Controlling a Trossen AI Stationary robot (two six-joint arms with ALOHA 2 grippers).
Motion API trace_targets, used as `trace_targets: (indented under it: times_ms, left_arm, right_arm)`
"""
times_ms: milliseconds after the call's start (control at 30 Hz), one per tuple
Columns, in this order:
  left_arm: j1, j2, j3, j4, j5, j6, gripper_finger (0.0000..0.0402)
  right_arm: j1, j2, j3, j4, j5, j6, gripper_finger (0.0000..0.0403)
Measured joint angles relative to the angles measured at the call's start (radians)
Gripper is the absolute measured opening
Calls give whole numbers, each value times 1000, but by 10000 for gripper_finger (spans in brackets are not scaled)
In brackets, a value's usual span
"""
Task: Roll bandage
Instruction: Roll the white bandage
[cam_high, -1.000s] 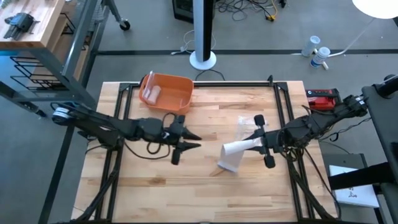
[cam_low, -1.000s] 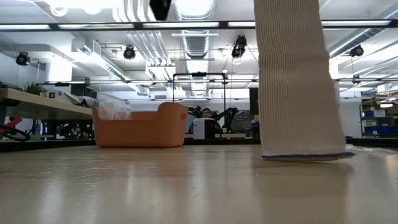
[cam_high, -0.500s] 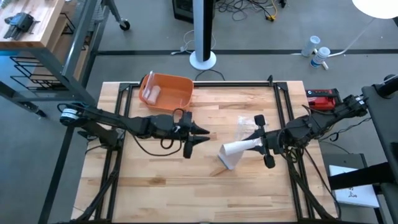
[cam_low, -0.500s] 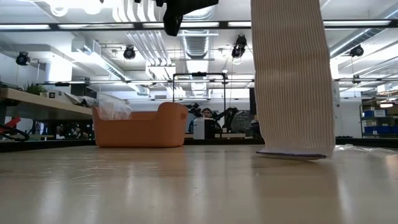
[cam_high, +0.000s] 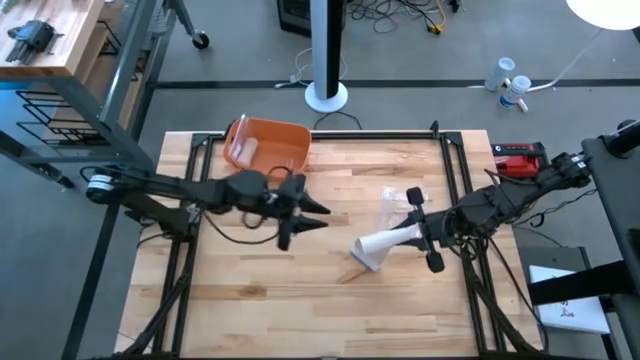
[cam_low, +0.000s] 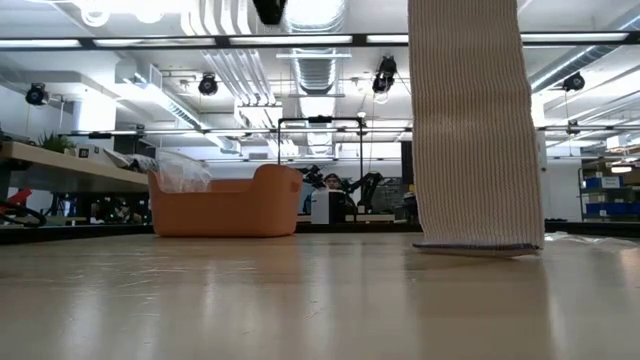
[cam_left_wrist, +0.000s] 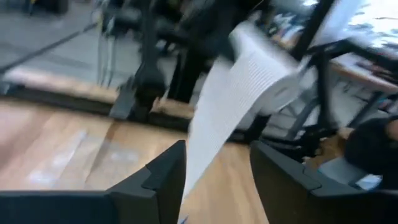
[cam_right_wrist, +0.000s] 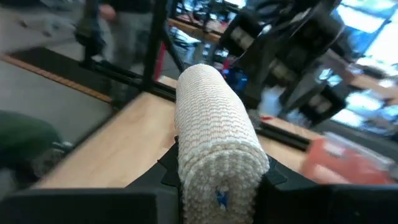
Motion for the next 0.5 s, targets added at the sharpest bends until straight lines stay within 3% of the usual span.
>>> trace_targets:
  times_ms: [233, 500]
  left_arm:
    - [-5, -108, 0, -75, 142, -62, 135]
    - [4, -243, -1, -298, 154, 30, 130]
  right_arm:
    - [0, 89, 50, 29, -35, 79, 85]
    - [0, 309, 193, 176, -34, 91, 85]
